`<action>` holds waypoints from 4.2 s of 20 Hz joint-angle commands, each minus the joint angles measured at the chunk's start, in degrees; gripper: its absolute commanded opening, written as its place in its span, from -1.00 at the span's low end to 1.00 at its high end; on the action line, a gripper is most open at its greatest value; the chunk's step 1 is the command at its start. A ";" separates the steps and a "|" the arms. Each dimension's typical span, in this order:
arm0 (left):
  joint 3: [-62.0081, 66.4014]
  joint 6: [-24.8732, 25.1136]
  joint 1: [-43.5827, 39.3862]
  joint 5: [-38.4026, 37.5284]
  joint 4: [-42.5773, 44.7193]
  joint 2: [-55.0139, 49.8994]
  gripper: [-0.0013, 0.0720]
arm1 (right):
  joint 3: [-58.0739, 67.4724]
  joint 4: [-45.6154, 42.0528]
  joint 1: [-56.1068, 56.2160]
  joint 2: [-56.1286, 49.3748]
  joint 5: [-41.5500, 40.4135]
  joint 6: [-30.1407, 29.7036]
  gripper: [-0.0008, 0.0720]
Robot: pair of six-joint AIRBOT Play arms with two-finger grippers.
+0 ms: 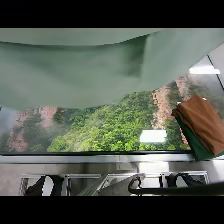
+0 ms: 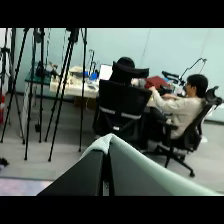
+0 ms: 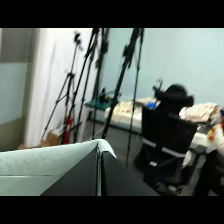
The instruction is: Fold the shirts.
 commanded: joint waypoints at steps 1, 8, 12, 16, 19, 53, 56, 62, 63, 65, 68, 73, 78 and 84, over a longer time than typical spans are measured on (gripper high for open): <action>2.08 -0.33 -2.27 -8.74 -0.02 -4.70 -0.94 | 2.36 -0.61 -0.20 -3.93 0.44 0.24 -0.94; -13.90 0.98 -22.29 -11.91 12.11 -28.55 -0.93 | 0.04 6.16 2.32 -34.80 12.28 -0.04 -0.94; -22.32 3.45 -24.50 -1.03 12.87 -45.64 -0.93 | -0.48 6.54 7.26 -55.17 11.39 0.00 -0.94; -14.29 4.22 -22.18 4.74 12.81 -62.62 -0.93 | -0.46 6.58 9.42 -67.45 1.99 0.15 -0.94; -3.93 4.28 -20.74 2.08 11.91 -71.82 -0.93 | -0.46 5.29 9.05 -69.29 -0.37 0.52 -0.94; -22.29 -3.06 -22.84 -25.66 30.16 -54.38 0.15 | -12.00 -33.99 7.23 -48.65 25.35 24.15 -0.18; -42.12 -3.06 -22.10 -21.73 32.00 -46.25 0.15 | -24.41 -33.97 3.82 -41.22 24.24 27.02 -0.18; -60.96 -3.06 -19.93 -10.34 31.21 -37.94 0.15 | -41.31 -31.32 -3.63 -29.77 24.15 29.05 -0.16; -62.23 -2.80 -20.26 -9.03 30.27 -37.62 0.15 | -43.60 -30.42 -3.89 -28.50 24.04 29.07 -0.16; -63.47 -0.96 -20.74 -6.71 26.82 -37.70 0.15 | -47.47 -28.39 -3.78 -27.30 24.09 29.92 -0.09; -60.78 1.05 -20.74 -5.57 22.62 -37.70 -0.83 | -53.22 -23.30 -3.67 -27.32 24.09 29.33 0.62; -50.97 1.57 -20.74 -8.79 22.71 -37.66 -0.93 | -61.68 -21.03 0.83 -27.32 22.73 26.62 0.60; -49.16 1.46 -20.74 -9.14 22.36 -37.70 -0.93 | -65.11 -14.91 10.84 -27.32 12.76 23.80 0.59; -49.13 1.60 -20.74 -10.12 24.87 -37.62 -0.93 | -61.42 -8.17 11.34 -26.12 16.02 18.03 -0.93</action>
